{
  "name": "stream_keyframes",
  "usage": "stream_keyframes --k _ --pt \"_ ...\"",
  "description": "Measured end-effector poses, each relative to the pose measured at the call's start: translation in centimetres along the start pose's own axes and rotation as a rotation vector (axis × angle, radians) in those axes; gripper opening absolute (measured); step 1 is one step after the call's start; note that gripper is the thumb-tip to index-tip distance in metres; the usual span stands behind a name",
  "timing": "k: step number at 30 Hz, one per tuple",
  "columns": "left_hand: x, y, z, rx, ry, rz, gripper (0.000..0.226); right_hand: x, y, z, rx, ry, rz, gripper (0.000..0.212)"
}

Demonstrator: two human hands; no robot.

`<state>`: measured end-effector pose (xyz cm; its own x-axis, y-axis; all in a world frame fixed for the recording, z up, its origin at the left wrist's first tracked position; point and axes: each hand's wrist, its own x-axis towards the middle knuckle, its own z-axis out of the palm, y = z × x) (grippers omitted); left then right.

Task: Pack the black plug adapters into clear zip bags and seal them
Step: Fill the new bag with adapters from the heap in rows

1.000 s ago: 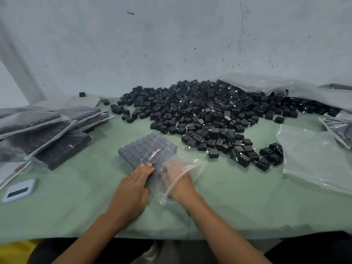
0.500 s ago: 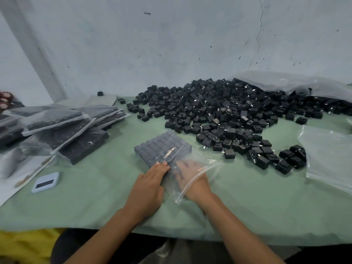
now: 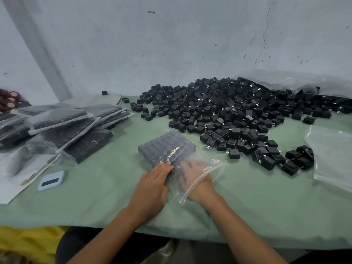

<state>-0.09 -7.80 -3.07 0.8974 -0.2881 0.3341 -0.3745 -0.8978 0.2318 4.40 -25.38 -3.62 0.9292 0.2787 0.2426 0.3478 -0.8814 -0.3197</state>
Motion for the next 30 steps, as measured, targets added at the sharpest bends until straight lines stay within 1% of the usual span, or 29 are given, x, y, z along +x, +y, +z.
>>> stream_keyframes --k 3,5,7,8,10,14,15,16,18,19,21,22,23,24,27,29,30 --pt "0.2 0.1 0.0 -0.016 0.028 -0.008 0.063 0.0 0.2 0.2 -0.024 -0.032 0.007 0.031" --pt "0.7 0.4 -0.2 -0.043 0.060 -0.018 0.060 0.2 0.3 0.6 -0.056 -0.033 -0.035 0.031" --pt "1.4 0.6 -0.4 -0.032 0.092 0.003 0.057 0.3 0.4 0.6 -0.003 -0.017 -0.030 0.028" --pt "1.7 0.5 -0.6 -0.015 0.098 0.015 0.057 0.3 0.1 0.6 -0.015 0.000 -0.056 0.029" --pt "2.0 0.3 -0.7 0.022 0.093 0.042 0.058 0.4 0.3 1.0 -0.010 0.018 -0.037 0.033" --pt "1.7 0.2 -0.1 0.076 0.089 0.086 0.062 0.6 0.5 0.9 -0.075 -0.161 0.018 0.066" --pt "1.6 0.2 0.0 0.081 0.092 0.082 0.062 0.6 0.5 0.9 -0.072 -0.170 0.041 0.071" --pt "1.6 0.2 0.0 0.086 0.091 0.077 0.062 0.5 0.3 0.9 -0.070 -0.148 0.030 0.071" --pt "1.6 0.2 0.0 0.088 0.075 0.060 0.063 -0.1 0.2 0.5 -0.026 -0.073 -0.030 0.059" --pt "1.6 0.2 0.0 0.085 0.065 0.050 0.064 -0.6 0.3 0.0 0.052 -0.043 -0.087 0.050" --pt "1.6 0.0 0.0 0.076 0.051 0.028 0.067 -2.2 1.1 -1.2 0.174 -0.030 -0.209 0.021" --pt "1.6 -0.1 0.2 0.072 0.049 0.017 0.070 -3.0 1.8 -1.6 0.192 -0.025 -0.232 0.009" --pt "1.7 -0.2 0.3 0.069 0.048 0.006 0.072 -4.0 2.6 -2.0 0.193 0.010 -0.236 0.006" --pt "1.7 -0.3 0.5 0.065 0.046 -0.003 0.075 -5.0 3.5 -2.4 0.206 0.087 -0.224 0.012" --pt "1.8 -0.5 0.8 0.036 0.040 -0.025 0.078 -6.4 6.2 -4.0 0.213 0.384 -0.069 0.022" --pt "1.9 -0.5 0.9 0.018 0.035 -0.033 0.079 -5.0 8.1 -4.9 0.203 0.493 0.072 0.018" --pt "1.9 -0.5 0.9 0.015 0.032 -0.032 0.079 -4.0 9.1 -5.1 0.181 0.499 0.120 0.015"
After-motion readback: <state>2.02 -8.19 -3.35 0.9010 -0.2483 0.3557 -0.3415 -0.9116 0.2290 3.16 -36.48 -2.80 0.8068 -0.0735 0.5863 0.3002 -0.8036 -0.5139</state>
